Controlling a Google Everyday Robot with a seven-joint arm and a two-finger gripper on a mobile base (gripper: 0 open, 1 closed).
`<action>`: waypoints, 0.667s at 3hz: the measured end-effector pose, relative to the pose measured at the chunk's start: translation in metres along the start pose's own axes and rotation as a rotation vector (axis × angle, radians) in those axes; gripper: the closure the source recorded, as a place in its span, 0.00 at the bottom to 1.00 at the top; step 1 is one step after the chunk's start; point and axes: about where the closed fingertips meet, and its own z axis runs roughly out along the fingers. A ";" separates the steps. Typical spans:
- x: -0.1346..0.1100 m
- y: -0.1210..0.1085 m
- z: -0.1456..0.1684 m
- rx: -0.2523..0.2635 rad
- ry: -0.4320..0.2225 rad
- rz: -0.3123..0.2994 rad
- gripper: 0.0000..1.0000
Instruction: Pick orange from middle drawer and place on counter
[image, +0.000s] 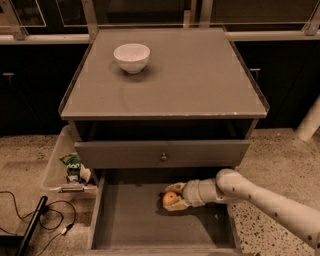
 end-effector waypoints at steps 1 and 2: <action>-0.021 0.002 -0.023 0.002 0.003 -0.015 1.00; -0.059 0.002 -0.069 0.038 0.042 -0.068 1.00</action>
Offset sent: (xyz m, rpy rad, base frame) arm -0.0085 -0.0517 0.1732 -0.1370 -0.1558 0.0047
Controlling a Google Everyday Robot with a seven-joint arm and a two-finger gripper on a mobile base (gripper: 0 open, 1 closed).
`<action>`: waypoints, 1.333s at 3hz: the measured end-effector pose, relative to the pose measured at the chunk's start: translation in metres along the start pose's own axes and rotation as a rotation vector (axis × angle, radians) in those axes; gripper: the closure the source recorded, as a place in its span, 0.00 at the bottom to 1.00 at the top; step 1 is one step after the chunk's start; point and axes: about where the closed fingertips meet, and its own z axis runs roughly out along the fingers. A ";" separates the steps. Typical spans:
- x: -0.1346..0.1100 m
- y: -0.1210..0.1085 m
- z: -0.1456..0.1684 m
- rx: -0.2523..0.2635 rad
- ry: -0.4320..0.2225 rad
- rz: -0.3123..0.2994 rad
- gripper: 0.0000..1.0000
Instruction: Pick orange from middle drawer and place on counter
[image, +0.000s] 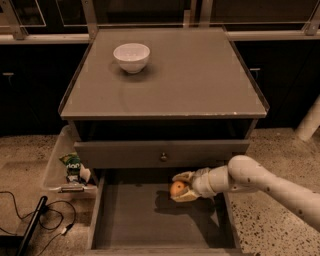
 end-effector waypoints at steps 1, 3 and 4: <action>-0.049 -0.005 -0.063 0.061 0.062 -0.094 1.00; -0.068 0.007 -0.071 0.064 0.084 -0.131 1.00; -0.119 0.022 -0.105 0.104 0.114 -0.251 1.00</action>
Offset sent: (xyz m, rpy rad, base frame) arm -0.0060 -0.0156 0.0526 -0.0548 -0.0621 0.0026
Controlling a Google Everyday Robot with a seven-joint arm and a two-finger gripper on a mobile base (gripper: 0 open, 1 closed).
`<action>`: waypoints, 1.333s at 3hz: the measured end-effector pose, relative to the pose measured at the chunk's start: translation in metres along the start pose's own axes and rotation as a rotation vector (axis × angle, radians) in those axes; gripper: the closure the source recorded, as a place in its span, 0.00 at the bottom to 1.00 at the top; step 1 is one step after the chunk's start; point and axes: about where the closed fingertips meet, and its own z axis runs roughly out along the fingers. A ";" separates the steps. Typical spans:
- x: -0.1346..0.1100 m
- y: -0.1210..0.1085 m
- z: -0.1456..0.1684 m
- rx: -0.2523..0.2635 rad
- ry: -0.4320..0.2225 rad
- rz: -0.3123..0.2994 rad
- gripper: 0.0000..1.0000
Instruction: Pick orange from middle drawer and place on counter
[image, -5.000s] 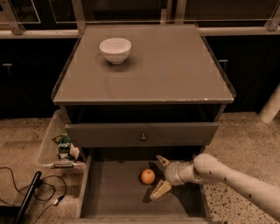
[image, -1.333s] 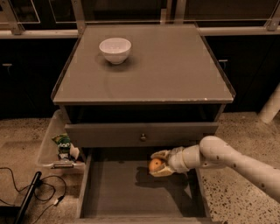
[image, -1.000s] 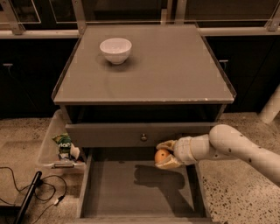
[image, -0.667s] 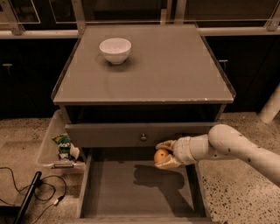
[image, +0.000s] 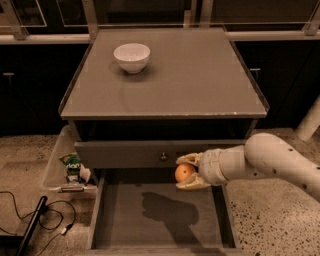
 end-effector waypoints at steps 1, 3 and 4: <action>-0.045 -0.016 -0.047 0.046 0.029 -0.105 1.00; -0.088 -0.079 -0.140 0.159 0.015 -0.173 1.00; -0.088 -0.079 -0.139 0.159 0.015 -0.173 1.00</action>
Offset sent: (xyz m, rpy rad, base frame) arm 0.0333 -0.0850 0.2742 -0.0378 -0.3225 -0.0263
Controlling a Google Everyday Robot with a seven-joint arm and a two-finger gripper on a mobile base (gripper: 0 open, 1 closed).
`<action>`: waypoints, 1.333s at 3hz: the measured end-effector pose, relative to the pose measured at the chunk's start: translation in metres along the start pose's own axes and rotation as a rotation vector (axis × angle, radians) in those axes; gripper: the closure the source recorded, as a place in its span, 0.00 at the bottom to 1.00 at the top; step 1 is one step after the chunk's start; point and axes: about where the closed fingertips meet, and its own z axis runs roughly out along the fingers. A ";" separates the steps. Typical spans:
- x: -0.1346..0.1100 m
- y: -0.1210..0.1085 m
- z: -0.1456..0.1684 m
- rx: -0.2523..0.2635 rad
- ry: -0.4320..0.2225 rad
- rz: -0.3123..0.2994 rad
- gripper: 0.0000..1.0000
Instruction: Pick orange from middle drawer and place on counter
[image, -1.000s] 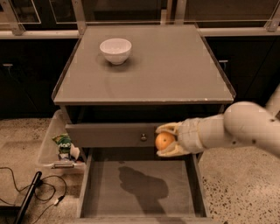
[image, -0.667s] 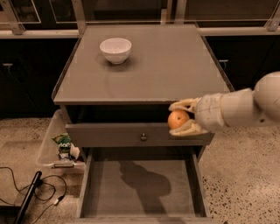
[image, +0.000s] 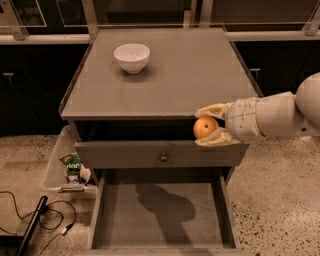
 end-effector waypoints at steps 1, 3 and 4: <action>-0.011 -0.022 -0.003 -0.001 0.007 -0.056 1.00; -0.043 -0.106 0.008 -0.046 -0.103 -0.178 1.00; -0.049 -0.143 0.018 -0.049 -0.183 -0.177 1.00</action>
Offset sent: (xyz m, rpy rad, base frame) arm 0.0941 0.0178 0.1261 -0.0444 -0.1886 0.1966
